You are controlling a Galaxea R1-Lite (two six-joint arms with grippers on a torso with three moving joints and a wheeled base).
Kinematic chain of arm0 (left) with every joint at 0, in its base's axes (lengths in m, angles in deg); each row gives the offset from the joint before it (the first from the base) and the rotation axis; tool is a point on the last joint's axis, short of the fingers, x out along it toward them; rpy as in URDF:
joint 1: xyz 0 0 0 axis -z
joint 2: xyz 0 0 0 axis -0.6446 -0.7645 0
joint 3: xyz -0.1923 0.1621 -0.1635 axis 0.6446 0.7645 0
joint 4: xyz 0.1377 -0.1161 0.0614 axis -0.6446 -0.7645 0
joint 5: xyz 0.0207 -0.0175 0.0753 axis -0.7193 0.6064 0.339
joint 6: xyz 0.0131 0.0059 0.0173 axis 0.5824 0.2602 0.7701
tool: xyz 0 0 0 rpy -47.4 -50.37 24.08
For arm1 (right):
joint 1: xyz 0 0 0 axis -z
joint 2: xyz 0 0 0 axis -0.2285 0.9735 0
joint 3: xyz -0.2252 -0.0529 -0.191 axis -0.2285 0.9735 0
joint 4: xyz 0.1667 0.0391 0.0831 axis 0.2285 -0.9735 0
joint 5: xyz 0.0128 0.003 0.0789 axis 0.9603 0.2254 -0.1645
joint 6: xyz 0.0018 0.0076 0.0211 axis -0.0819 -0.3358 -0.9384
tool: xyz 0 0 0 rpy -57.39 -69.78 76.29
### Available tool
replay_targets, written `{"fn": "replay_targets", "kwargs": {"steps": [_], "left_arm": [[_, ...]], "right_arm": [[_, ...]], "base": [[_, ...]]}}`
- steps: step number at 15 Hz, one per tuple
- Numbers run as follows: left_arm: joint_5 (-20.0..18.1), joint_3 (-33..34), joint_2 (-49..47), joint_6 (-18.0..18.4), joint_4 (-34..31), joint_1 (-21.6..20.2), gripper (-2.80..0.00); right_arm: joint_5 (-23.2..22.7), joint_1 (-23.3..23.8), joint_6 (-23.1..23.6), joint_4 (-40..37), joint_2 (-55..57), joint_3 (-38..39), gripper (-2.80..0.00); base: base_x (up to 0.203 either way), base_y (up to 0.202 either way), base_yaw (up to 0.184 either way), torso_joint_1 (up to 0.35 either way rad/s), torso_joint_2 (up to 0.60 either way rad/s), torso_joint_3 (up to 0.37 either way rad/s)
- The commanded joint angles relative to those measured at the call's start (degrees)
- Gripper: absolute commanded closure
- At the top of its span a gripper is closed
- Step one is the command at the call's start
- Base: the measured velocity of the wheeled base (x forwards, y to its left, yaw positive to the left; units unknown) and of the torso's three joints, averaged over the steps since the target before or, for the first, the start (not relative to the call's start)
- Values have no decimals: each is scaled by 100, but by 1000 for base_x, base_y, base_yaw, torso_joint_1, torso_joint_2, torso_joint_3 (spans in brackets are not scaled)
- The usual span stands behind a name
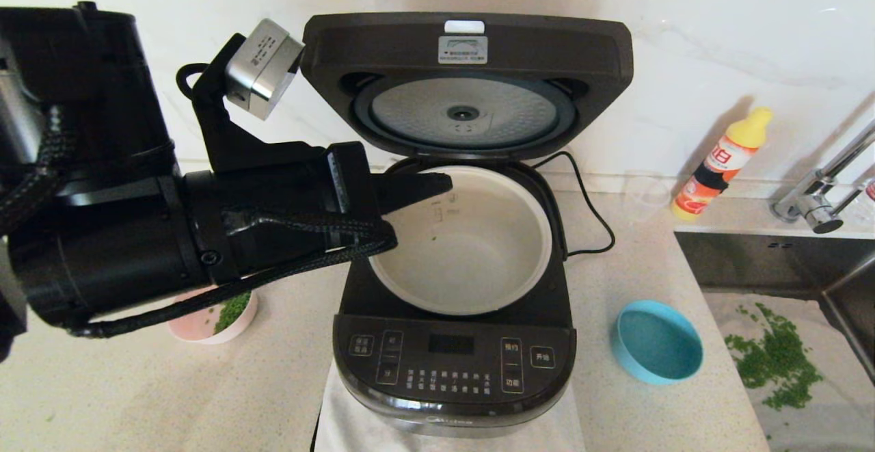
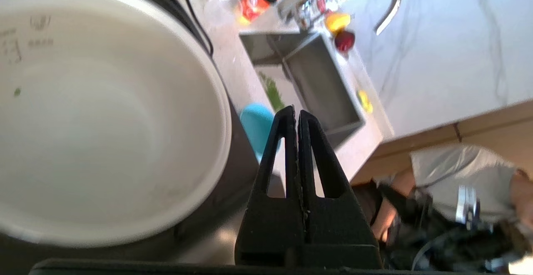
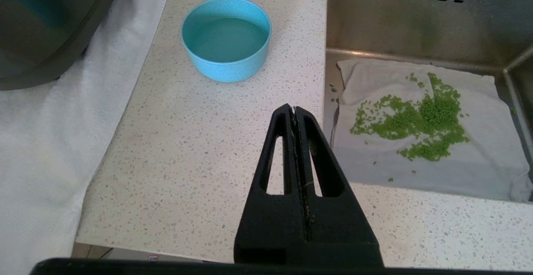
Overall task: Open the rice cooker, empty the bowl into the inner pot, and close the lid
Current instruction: Open the rice cooker
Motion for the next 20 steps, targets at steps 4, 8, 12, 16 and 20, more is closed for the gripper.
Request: {"fn": "replay_targets", "kwargs": {"steps": [4,8,12,16,20], "left_arm": [[238,-679,-602,-131,88,-25,0],[325,-1078,-818,-135,88,-64,0],[341,-1305,-1011,-125,97,-87,0],[359,-1617,-1209,-94,97,-192,0],[360,-1878,-1378,-81,97,-244,0]], "right_arm": [[-1,-1,0,-4,5,0,0],[-1,-1,0,-4,5,0,0],[-1,-1,0,-4,5,0,0],[-1,-1,0,-4,5,0,0],[-1,-1,0,-4,5,0,0]], "base": [[0,0,0,0,0,0],[0,0,0,0,0,0],[0,0,0,0,0,0],[0,0,0,0,0,0],[0,0,0,0,0,0]]}}
